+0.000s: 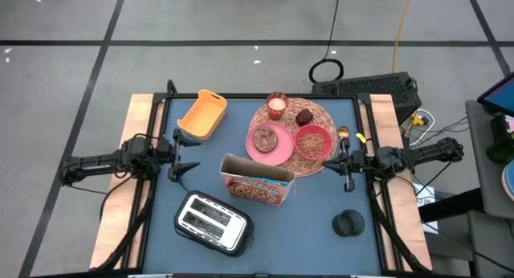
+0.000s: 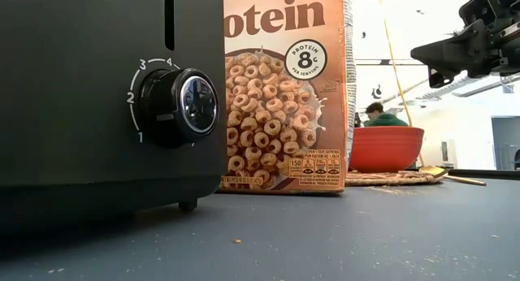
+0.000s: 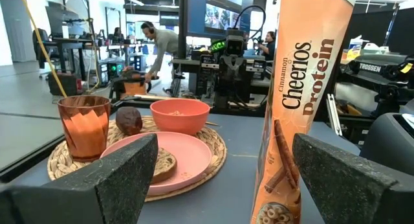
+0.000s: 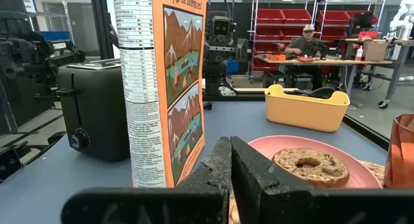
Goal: Arrange a breakfast setting
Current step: Return to Home Position
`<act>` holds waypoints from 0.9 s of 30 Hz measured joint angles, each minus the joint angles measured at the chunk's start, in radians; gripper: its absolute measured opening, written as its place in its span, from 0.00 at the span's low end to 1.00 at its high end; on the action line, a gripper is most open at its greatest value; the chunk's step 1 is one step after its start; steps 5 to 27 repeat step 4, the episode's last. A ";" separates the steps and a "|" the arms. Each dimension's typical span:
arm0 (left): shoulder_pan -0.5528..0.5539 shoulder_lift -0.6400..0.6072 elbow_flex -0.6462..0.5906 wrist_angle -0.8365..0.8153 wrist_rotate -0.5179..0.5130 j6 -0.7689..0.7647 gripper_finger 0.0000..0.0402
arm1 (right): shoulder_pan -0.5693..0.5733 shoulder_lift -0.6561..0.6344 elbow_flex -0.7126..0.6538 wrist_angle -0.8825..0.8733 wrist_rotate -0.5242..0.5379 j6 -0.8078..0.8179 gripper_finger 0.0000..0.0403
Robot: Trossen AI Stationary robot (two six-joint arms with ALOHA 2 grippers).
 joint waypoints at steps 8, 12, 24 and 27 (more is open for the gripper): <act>0.000 0.000 0.000 0.000 0.000 0.000 0.90 | 0.000 0.000 0.000 0.000 0.000 0.000 0.00; 0.000 0.000 0.000 0.000 0.000 0.000 0.90 | 0.000 0.000 0.000 0.000 0.000 0.000 0.00; 0.000 0.000 0.000 0.000 0.000 0.000 0.90 | 0.000 0.000 0.000 0.000 0.000 0.000 0.00; 0.000 0.000 0.000 0.000 0.000 0.000 0.90 | 0.000 0.000 0.000 0.000 0.000 0.000 0.00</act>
